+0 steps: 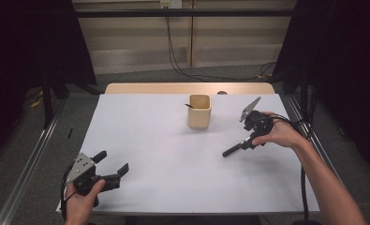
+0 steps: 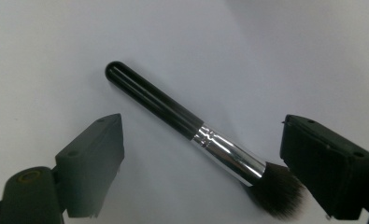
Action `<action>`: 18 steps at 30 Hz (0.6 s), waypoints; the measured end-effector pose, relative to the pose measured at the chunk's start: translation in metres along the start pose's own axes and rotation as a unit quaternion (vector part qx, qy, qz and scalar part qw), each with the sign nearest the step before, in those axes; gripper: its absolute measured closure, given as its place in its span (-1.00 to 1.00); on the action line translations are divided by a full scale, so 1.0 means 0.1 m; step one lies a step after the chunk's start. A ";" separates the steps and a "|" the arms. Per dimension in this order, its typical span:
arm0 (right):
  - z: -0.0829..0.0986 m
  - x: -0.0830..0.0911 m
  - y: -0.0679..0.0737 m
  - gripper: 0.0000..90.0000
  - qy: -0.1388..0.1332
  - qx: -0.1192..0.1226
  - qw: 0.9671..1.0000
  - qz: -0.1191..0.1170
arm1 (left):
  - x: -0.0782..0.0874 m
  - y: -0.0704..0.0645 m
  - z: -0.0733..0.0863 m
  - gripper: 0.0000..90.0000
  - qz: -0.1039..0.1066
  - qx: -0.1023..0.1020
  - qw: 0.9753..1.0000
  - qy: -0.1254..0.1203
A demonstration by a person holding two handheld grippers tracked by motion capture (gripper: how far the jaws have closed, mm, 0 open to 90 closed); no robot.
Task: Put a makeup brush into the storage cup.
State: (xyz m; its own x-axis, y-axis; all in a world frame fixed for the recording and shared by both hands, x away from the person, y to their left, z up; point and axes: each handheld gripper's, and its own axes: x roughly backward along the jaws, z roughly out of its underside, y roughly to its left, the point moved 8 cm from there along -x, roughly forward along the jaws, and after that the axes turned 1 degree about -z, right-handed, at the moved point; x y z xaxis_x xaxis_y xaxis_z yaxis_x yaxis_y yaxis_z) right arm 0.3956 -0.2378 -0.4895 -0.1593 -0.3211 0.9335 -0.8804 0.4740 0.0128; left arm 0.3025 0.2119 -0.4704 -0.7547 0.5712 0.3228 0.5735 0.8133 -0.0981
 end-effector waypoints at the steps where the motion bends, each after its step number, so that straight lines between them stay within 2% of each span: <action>1: 0.00 -0.02 0.00 -0.64 0.002 0.001 1.000 -0.002 | 0.00 0.00 0.00 -0.90 -0.001 -0.001 1.000 0.000; 3: 0.02 -0.05 -0.02 -0.58 0.015 0.004 1.000 -0.005 | 0.00 0.00 0.00 -0.90 0.000 0.000 1.000 0.001; 7: 0.06 -0.12 -0.05 -0.58 0.036 0.007 0.999 -0.004 | 0.00 0.02 0.01 -0.90 -0.002 0.001 1.000 0.002; 13: 0.05 -0.19 -0.05 -0.72 0.044 0.021 0.999 -0.008 | 0.00 0.04 0.02 -0.90 -0.006 -0.002 1.000 0.004; 18: 0.08 -0.26 -0.09 -0.58 0.059 0.030 0.998 0.002 | 0.00 0.05 0.02 -0.89 -0.010 -0.005 1.000 0.006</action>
State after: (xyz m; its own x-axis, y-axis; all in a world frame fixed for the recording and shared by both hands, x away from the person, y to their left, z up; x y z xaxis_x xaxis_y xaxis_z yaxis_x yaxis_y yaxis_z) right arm 0.4040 -0.2400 -0.5170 -0.1112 -0.2185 0.9695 -0.9057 0.4238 -0.0084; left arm 0.3046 0.2161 -0.4727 -0.7620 0.5536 0.3359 0.5616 0.8233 -0.0830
